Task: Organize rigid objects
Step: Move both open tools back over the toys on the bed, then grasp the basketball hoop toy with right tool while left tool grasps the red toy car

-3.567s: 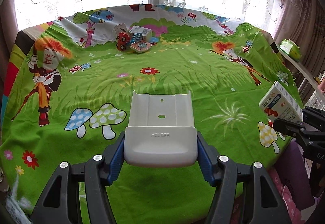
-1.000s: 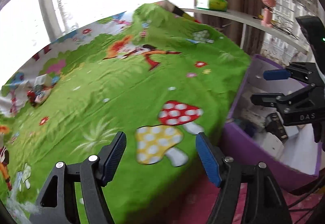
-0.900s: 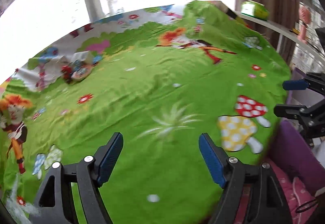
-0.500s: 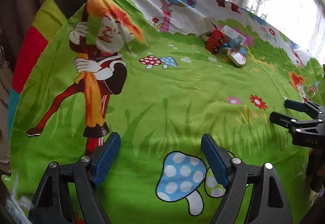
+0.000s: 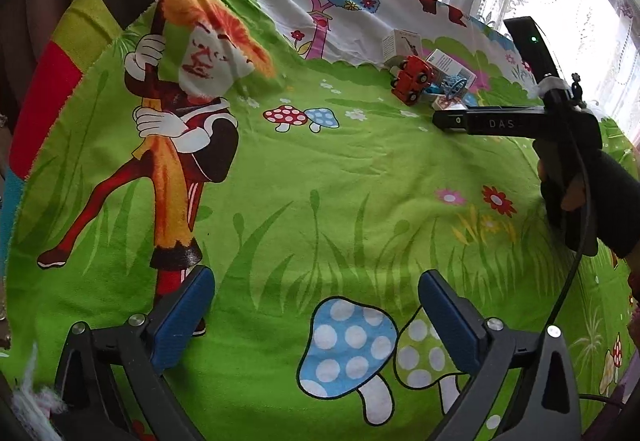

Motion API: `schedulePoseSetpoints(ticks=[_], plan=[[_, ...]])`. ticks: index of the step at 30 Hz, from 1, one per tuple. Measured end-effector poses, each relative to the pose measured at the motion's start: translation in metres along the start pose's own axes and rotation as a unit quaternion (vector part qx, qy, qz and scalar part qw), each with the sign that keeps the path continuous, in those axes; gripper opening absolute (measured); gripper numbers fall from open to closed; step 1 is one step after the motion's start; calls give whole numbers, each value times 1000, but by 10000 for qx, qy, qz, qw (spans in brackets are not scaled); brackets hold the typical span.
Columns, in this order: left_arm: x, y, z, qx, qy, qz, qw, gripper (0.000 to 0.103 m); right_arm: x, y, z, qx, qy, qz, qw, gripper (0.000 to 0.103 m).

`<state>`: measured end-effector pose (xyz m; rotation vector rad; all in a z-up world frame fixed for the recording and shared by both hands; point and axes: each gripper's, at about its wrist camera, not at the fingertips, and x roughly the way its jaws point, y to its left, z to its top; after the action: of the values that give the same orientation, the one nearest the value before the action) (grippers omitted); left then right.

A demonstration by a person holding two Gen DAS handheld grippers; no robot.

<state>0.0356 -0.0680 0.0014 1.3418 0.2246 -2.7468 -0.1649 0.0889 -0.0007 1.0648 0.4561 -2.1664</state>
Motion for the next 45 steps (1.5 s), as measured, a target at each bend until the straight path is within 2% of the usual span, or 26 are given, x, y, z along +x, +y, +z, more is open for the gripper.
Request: schedulePoseSetpoints(ticks=[4, 6, 10, 14, 19, 24, 26, 27, 28, 29, 30, 32, 34, 38, 45], plan=[[5, -13, -1, 397, 174, 304, 9986, 103, -41, -2, -57, -162, -69, 28, 9998, 70], [7, -13, 1, 351, 218, 309, 9987, 103, -68, -12, -94, -41, -76, -95, 9999, 70], [29, -25, 28, 387, 393, 307, 9980, 103, -113, -34, -158, 352, -125, -246, 9990, 71], [71, -58, 78, 636, 439, 187, 9968, 103, -120, -30, -163, 334, -129, -335, 9988, 71], [116, -103, 130, 534, 578, 109, 9968, 103, -116, -28, -145, 415, -116, -318, 9986, 71], [147, -141, 162, 780, 310, 405, 9956, 103, -116, -29, -146, 439, -118, -289, 9986, 72], [151, -139, 165, 660, 318, 230, 9970, 100, -116, -29, -146, 437, -119, -292, 9985, 72], [146, -136, 164, 572, 263, 196, 9978, 79, -116, -29, -146, 441, -118, -289, 9985, 72], [137, -134, 160, 620, 163, 166, 9978, 67, -116, -29, -146, 449, -121, -278, 9985, 72], [130, -132, 152, 657, 263, -2, 9975, 66, -115, -29, -146, 450, -122, -277, 9985, 72], [120, -128, 142, 607, 244, -282, 9975, 64, -116, -29, -147, 451, -124, -277, 9985, 72], [94, -117, 119, 533, 141, -562, 9969, 56, -117, -29, -147, 454, -126, -273, 9985, 72], [71, -106, 97, 463, 57, -708, 9964, 56, -117, -29, -147, 455, -126, -274, 9985, 72], [42, -86, 63, 297, -66, -716, 9970, 56, -117, -30, -146, 453, -126, -281, 9985, 72], [4, -64, 29, 169, -278, -625, 9975, 56, -117, -29, -147, 451, -127, -287, 9985, 71]])
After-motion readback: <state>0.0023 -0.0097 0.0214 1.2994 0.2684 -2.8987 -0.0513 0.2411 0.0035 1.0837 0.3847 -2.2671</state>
